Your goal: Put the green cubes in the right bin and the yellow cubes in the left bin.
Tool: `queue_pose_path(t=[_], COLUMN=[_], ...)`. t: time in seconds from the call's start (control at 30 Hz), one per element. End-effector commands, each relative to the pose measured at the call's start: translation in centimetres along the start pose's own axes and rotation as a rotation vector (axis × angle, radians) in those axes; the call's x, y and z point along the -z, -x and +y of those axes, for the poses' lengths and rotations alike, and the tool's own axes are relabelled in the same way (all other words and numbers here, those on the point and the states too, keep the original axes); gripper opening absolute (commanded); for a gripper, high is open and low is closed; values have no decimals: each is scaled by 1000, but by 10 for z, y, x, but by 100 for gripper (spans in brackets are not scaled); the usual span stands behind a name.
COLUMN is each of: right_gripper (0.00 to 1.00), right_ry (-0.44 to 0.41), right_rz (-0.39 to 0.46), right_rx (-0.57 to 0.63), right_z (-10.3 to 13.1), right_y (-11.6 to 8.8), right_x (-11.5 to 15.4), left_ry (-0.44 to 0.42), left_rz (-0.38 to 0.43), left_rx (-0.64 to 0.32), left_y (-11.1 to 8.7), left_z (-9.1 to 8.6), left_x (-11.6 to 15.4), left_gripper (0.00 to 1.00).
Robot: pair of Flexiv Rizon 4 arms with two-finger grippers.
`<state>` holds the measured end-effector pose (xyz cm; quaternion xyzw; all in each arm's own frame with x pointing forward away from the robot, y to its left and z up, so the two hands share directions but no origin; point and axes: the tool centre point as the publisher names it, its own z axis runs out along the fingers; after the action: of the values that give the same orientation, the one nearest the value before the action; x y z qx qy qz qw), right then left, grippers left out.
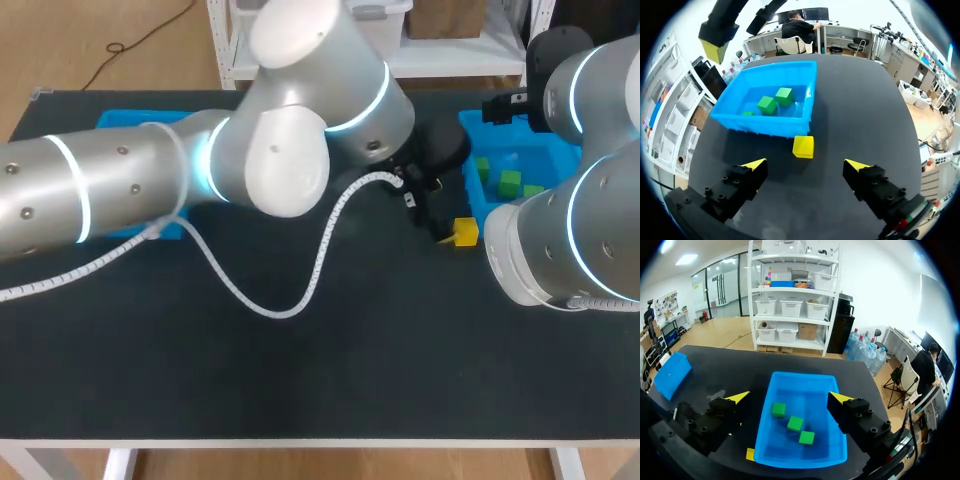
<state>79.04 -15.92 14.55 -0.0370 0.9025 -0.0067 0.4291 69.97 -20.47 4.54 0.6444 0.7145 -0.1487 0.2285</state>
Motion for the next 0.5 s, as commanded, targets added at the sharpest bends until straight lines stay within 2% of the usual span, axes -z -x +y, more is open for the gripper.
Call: queue_pose_path(t=[0.03,0.3,0.5], right_gripper=[100,100,100], right_ry=[8,8,8], right_rz=[3,3,3], right_rx=[0,0,0], right_z=[-2,-2,-2], right_y=[0,0,0], right_x=[0,0,0], left_ry=[4,20,35], left_rz=[10,45,82], left_rx=[0,-33,-24], left_y=[6,10,7], left_z=[2,-8,-6], left_x=[-6,-14,-23], left_gripper=[100,100,100])
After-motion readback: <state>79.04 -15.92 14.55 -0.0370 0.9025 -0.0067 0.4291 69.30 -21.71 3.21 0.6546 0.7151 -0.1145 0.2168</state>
